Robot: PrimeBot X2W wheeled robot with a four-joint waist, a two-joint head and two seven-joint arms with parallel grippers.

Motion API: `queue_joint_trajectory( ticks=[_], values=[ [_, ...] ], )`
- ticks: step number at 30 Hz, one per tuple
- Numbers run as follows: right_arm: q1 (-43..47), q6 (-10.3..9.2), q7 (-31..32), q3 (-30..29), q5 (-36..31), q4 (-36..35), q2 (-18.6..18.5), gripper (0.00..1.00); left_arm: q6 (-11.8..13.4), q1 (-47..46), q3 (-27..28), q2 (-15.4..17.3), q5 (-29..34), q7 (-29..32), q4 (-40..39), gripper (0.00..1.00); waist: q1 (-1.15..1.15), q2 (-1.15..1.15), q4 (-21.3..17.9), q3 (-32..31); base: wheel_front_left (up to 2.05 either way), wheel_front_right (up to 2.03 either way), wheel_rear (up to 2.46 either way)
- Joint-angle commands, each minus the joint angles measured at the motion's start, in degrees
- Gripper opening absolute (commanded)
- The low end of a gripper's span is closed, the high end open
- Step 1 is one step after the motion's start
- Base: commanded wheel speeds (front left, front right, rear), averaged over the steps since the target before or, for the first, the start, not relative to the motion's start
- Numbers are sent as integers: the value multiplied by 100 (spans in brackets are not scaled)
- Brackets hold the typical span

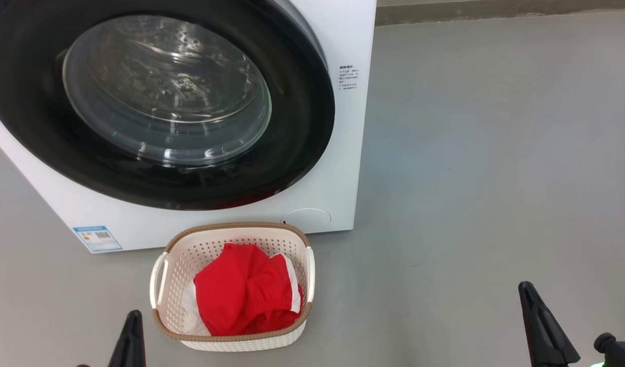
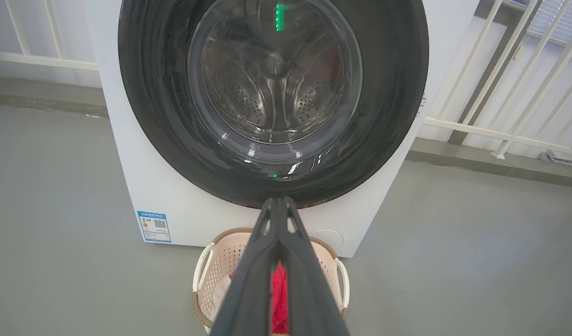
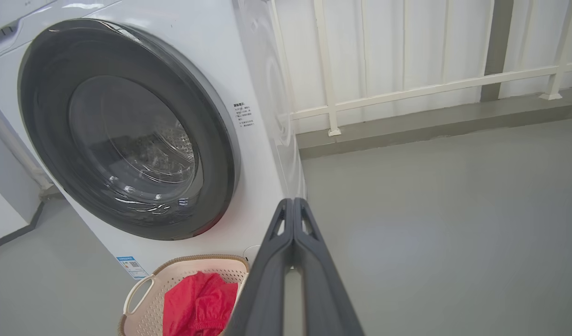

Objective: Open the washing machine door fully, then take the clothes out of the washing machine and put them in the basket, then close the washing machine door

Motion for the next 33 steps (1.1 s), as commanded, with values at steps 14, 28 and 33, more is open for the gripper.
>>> queue_joint_trajectory(
  ticks=[14,28,33],
  values=[
    [-398,-3,145,83,1115,208,-134,0,-280,-351,276,-31,-911,153,211,0,-1,0,42,-12,0,0,0],
    [-609,-5,280,110,2103,529,-181,0,-510,-539,468,-130,-1745,326,482,0,-1,0,84,-23,0,0,0],
    [-685,-6,332,116,2452,643,-195,0,-592,-602,540,-169,-2039,391,573,0,-1,0,99,-27,0,0,0]
  ],
)
